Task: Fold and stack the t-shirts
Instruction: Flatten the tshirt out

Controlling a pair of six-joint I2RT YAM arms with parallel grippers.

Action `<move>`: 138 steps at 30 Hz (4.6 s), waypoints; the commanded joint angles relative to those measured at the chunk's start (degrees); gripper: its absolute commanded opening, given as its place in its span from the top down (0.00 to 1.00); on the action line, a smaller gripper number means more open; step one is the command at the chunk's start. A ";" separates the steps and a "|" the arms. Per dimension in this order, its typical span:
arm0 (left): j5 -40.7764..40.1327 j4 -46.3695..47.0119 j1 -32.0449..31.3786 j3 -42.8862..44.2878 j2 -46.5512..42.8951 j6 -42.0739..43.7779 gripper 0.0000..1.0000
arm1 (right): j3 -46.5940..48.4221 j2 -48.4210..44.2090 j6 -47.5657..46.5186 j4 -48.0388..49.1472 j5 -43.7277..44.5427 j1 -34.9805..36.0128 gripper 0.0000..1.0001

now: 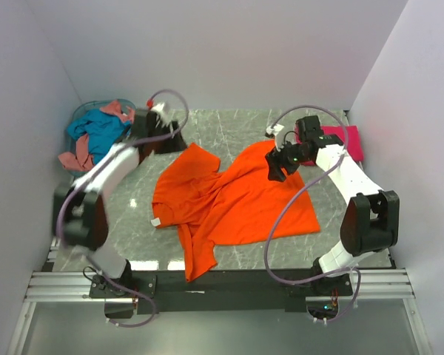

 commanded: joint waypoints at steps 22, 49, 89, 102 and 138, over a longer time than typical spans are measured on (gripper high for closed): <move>-2.08 -16.31 0.03 41.46 44.34 12.88 0.46 | -3.84 -3.71 1.82 -0.39 -13.91 -6.84 0.28; -11.73 -18.52 -1.82 45.76 48.21 7.78 1.00 | -3.05 -2.30 -0.11 -2.32 -15.58 -8.68 0.29; -15.43 4.94 5.47 28.68 9.76 -1.18 0.20 | -21.16 -16.71 -15.34 2.84 -0.11 15.81 0.27; 0.55 -4.96 10.66 -41.48 -45.38 -31.66 0.21 | -17.03 -9.68 0.06 13.94 5.78 24.71 0.28; -7.01 -53.49 -2.52 -29.81 -65.41 -60.07 0.94 | -18.96 -20.40 -0.20 12.79 4.55 17.78 0.27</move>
